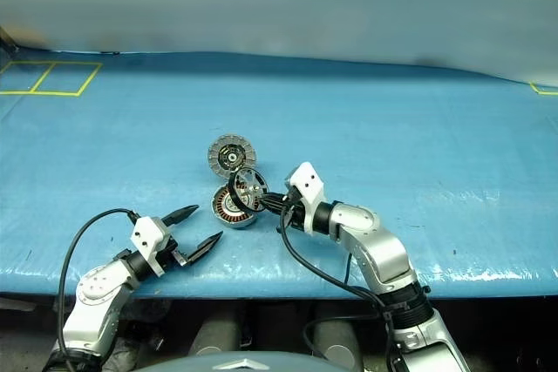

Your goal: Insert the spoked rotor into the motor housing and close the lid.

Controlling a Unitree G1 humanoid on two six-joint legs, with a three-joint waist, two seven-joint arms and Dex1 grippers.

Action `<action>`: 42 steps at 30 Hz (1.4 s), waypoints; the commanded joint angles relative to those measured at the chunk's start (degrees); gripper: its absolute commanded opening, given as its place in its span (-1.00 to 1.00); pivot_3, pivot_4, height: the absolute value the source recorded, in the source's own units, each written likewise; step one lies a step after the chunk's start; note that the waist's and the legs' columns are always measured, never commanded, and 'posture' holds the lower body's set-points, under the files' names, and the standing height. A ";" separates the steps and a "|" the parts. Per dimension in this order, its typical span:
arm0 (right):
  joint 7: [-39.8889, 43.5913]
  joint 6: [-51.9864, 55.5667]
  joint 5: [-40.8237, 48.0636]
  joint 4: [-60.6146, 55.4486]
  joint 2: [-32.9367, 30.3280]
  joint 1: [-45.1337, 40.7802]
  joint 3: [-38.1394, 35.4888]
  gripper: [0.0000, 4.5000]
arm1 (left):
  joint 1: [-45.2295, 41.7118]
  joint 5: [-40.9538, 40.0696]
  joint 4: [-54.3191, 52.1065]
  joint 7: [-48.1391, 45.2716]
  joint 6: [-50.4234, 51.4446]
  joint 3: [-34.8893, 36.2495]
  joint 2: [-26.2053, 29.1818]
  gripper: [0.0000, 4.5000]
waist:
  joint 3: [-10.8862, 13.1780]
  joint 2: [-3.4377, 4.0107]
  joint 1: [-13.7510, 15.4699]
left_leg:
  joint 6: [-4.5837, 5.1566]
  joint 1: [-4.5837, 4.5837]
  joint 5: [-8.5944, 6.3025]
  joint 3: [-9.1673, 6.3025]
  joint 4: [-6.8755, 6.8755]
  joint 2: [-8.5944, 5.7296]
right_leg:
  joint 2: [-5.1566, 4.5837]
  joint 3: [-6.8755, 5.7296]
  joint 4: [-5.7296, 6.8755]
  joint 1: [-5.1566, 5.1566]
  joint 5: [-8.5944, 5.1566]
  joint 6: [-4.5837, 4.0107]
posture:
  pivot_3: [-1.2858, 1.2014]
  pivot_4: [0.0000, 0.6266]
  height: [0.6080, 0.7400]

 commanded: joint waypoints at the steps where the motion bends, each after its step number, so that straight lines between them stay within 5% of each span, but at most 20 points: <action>1: 0.13 -1.83 -0.11 0.08 0.86 -1.24 0.31 -0.99 | -0.18 0.23 -0.27 0.16 -1.20 0.18 -0.02 1.00 | 0.00 0.00 0.01 | 0.00 0.00 0.00 0.00 0.00 0.00 | 0.00 0.00 -0.01 0.00 0.00 0.00 | 0.03 -0.52 1.00; 33: -0.40 -1.92 -3.40 5.79 2.67 -3.40 2.56 -0.99 | 0.49 0.51 -0.27 1.03 -1.40 0.35 -0.14 1.00 | 0.00 0.00 -0.02 | 0.00 0.00 0.00 0.01 0.00 0.01 | 0.00 -0.02 0.00 0.00 0.00 -0.01 | 0.03 -0.52 1.00; 39: -0.12 -2.67 -3.91 5.09 2.33 -3.32 2.71 -0.25 | 0.61 0.49 -0.30 1.26 -1.37 0.31 -0.09 1.00 | 0.00 0.00 -0.02 | 0.00 0.00 0.00 0.01 0.00 0.02 | -0.01 -0.02 0.00 0.00 0.01 -0.01 | 0.03 -0.52 1.00; 42: -0.20 -2.64 -3.67 4.61 2.41 -3.22 2.38 -0.25 | 0.62 0.44 -0.19 1.30 -1.40 0.25 -0.08 1.00 | 0.00 0.00 -0.02 | 0.00 0.00 0.00 0.01 0.00 0.02 | -0.01 -0.02 0.00 0.00 0.00 -0.01 | 0.03 -0.52 1.00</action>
